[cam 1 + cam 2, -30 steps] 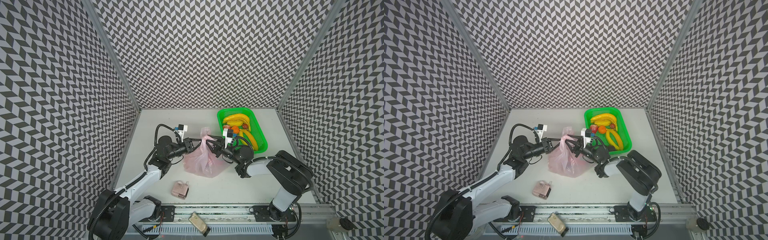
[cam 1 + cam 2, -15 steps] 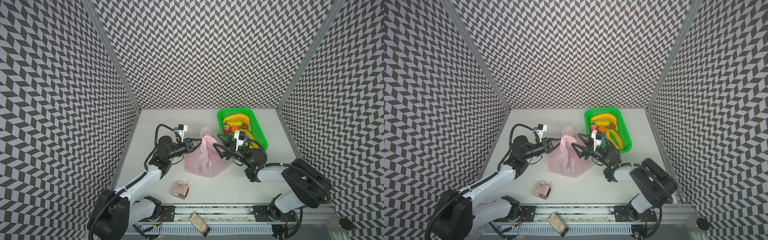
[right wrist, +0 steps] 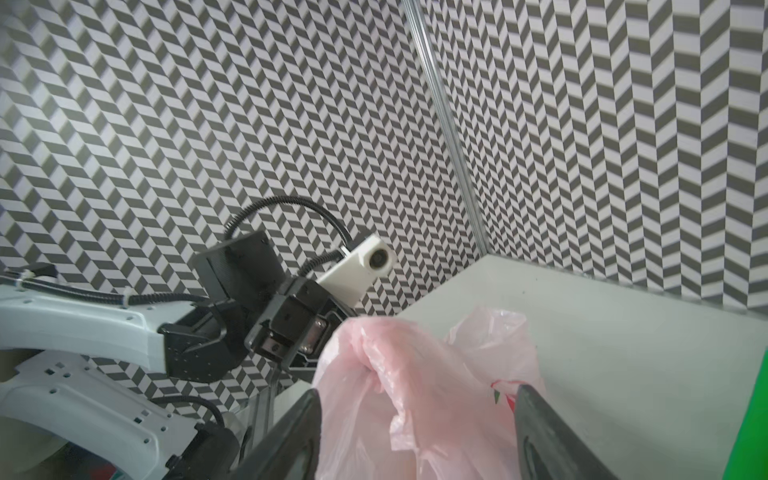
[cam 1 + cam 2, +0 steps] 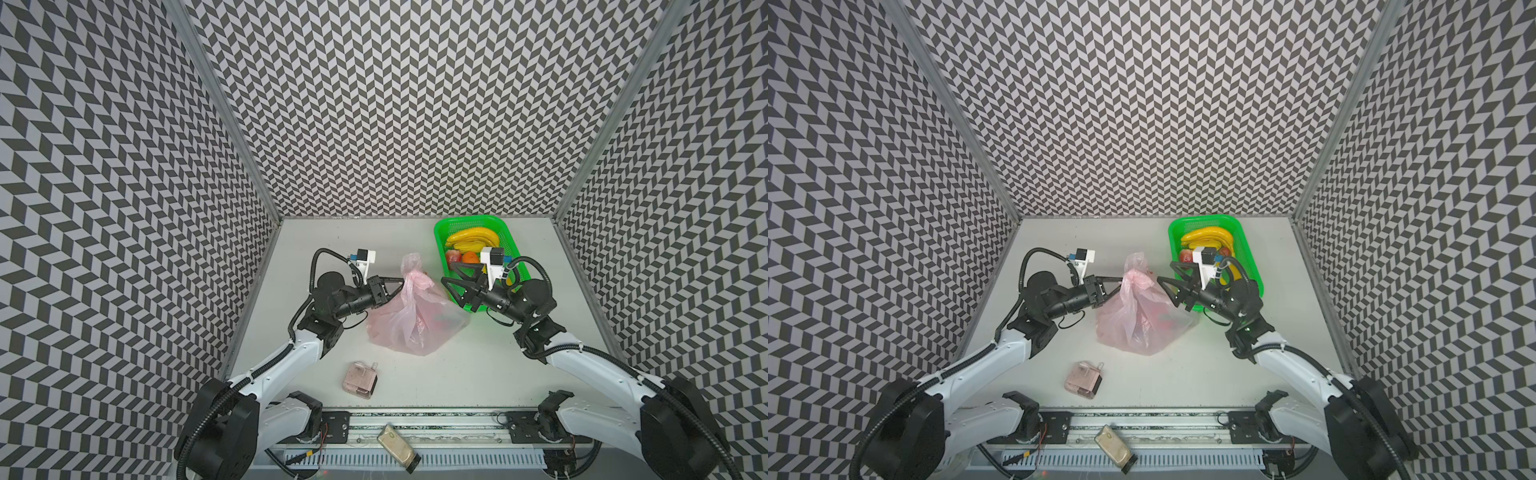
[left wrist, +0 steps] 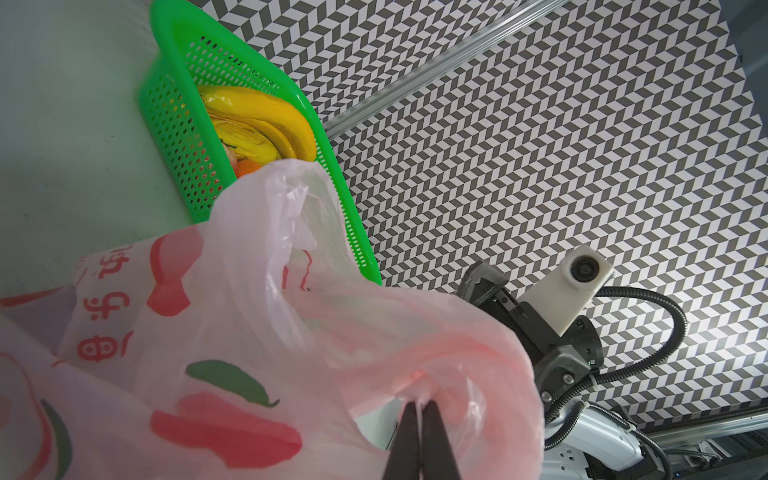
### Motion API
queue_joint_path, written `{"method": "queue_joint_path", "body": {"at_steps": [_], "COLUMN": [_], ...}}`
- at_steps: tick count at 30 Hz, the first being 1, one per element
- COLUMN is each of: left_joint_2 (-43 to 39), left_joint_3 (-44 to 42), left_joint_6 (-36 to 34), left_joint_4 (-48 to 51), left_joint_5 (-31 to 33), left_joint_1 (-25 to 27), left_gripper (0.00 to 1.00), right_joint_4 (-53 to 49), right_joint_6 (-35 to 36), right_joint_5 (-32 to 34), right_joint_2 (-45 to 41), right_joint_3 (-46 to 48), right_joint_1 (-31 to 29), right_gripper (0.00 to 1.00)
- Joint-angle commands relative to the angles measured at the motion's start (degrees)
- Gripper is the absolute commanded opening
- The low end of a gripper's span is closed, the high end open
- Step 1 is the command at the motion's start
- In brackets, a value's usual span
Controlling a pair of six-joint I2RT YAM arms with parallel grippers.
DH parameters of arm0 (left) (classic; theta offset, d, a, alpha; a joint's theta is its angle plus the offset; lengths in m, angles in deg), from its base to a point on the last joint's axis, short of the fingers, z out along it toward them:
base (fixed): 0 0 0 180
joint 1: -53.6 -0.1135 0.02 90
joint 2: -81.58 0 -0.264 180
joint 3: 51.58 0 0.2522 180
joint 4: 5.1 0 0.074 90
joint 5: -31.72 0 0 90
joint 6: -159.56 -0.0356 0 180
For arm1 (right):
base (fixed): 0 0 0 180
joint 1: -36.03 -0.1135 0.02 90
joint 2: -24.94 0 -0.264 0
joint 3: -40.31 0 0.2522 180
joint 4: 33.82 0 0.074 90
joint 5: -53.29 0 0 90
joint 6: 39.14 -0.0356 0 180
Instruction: Place the fake fruits into the plastic bag and tie a complex knot
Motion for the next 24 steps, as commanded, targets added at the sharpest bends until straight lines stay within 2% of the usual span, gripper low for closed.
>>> {"method": "queue_joint_path", "body": {"at_steps": [1,9,17,24], "left_joint_2": [-0.35,-0.19,0.00,-0.23], "left_joint_3": [1.05,1.24,1.22,1.44], "left_joint_6": [-0.38,-0.56,-0.76,-1.14], "left_joint_4": [-0.67,-0.47,-0.33,0.15], "left_joint_5": [-0.19,-0.08,-0.19,-0.19], "left_joint_1": [0.34,0.38,0.37,0.38], "left_gripper": [0.00,0.00,0.00,0.00], "right_joint_4": [-7.57,-8.51,-8.21,-7.43], "right_joint_6": [3.88,7.27,7.38,6.93], "right_joint_5": [-0.57,0.93,2.21,2.46], "right_joint_2": [0.71,4.26,6.46,6.69], "right_joint_3": [-2.09,-4.81,-6.86,-6.79], "right_joint_1": [-0.55,-4.59,-6.05,-6.23], "right_gripper": [0.70,0.69,0.53,0.33]}}
